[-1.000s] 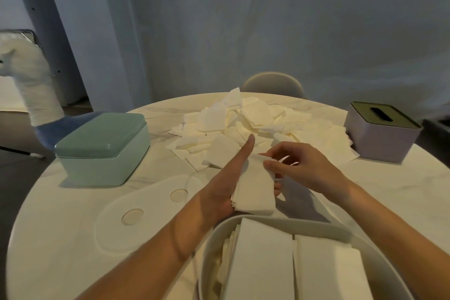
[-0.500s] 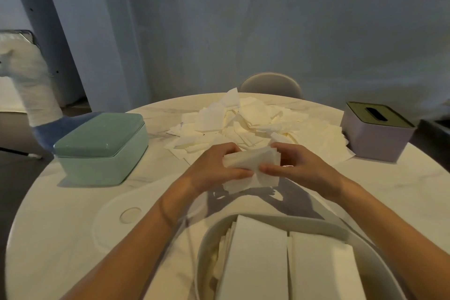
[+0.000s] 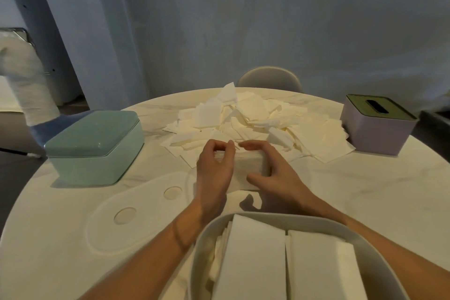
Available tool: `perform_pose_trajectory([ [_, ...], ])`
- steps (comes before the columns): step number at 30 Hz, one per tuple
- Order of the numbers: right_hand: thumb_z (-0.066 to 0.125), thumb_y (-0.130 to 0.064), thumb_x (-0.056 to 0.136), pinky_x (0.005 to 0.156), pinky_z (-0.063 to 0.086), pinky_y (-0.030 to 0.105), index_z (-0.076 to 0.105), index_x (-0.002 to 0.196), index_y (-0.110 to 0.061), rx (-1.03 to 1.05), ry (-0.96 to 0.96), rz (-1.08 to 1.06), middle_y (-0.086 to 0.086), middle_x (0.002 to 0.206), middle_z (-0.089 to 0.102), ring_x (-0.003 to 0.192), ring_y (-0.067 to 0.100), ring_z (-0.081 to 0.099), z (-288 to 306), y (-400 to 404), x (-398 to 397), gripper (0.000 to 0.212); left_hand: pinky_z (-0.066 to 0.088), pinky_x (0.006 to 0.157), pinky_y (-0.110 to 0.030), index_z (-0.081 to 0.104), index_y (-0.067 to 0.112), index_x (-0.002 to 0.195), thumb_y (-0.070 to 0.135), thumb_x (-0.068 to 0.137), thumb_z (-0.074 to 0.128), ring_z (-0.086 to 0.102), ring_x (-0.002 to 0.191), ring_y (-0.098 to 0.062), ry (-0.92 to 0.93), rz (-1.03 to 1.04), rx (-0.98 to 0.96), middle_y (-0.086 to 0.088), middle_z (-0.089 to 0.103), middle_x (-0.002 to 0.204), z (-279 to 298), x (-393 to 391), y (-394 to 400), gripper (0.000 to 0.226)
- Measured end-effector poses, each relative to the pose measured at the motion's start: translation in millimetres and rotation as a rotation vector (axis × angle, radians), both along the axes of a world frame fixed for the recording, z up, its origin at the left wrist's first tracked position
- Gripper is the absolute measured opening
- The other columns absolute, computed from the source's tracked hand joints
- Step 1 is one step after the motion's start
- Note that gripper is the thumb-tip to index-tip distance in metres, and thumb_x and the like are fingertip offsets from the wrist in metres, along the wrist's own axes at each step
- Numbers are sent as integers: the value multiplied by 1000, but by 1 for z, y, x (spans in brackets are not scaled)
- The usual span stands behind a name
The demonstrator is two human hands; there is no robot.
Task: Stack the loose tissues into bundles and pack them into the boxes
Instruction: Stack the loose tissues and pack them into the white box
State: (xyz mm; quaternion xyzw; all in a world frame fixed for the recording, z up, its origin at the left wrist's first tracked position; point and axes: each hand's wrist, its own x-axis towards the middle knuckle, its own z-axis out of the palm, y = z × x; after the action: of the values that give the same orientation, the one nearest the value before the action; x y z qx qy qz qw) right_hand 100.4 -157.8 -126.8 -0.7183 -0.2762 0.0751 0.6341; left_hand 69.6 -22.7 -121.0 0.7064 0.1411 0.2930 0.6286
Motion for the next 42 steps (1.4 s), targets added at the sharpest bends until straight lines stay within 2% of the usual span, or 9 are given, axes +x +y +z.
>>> perform_pose_trajectory([
  [5,69,5,85,70,63,51,46,132,-50,135,185,85,0,126,55,107,34,63,-2,2,-6,75,54,87,-23,52,31,116,34,103,58,57,96,-11,43,80,24,20,55,102,-3,4,-4,15],
  [11,73,-7,78,81,64,40,42,137,-51,-36,-33,85,0,130,50,107,29,64,1,1,-7,80,59,94,-40,54,33,117,33,104,56,60,110,-18,19,86,-89,10,60,114,-6,5,3,13],
  [16,67,5,89,74,62,57,42,137,-51,130,148,128,2,124,56,103,33,65,2,5,-10,77,57,99,-44,55,38,112,30,106,50,58,110,-17,35,79,-55,15,57,111,-1,4,0,11],
  [22,68,-1,89,76,64,45,43,138,-52,-45,-24,114,-6,127,52,112,30,59,-1,-4,-1,74,57,79,-28,59,34,114,18,105,48,62,92,-5,16,87,-78,19,65,100,-1,1,4,21],
  [24,68,-12,93,85,62,30,44,138,-53,-242,-252,54,-18,131,52,118,17,57,-2,-12,6,65,54,70,-22,58,35,112,14,105,47,60,85,0,27,36,-89,22,63,88,-1,-1,3,24],
  [27,67,-21,97,90,50,8,54,132,-51,-320,-420,2,-30,132,54,121,-6,51,1,-19,14,48,56,61,-19,56,33,117,16,107,45,58,92,-8,13,-18,-58,23,56,99,0,-1,4,22],
  [32,70,-24,95,88,53,11,52,131,-53,-300,-417,12,-39,126,52,119,0,54,0,-23,22,50,58,65,-20,50,36,113,29,111,43,58,97,-13,42,-75,16,15,55,107,2,-5,3,9],
  [37,69,-36,94,88,58,20,49,136,-48,-316,-395,77,-27,129,55,116,9,59,3,-29,25,48,48,78,-20,57,27,118,63,95,55,59,96,-7,259,-414,610,16,61,106,23,-3,32,42],
  [42,70,-35,93,92,57,22,53,138,-37,-335,-434,80,-16,135,58,115,10,61,7,-33,28,48,53,80,-36,70,18,109,33,87,81,62,90,-14,283,-510,858,-1,69,102,31,-4,62,29],
])
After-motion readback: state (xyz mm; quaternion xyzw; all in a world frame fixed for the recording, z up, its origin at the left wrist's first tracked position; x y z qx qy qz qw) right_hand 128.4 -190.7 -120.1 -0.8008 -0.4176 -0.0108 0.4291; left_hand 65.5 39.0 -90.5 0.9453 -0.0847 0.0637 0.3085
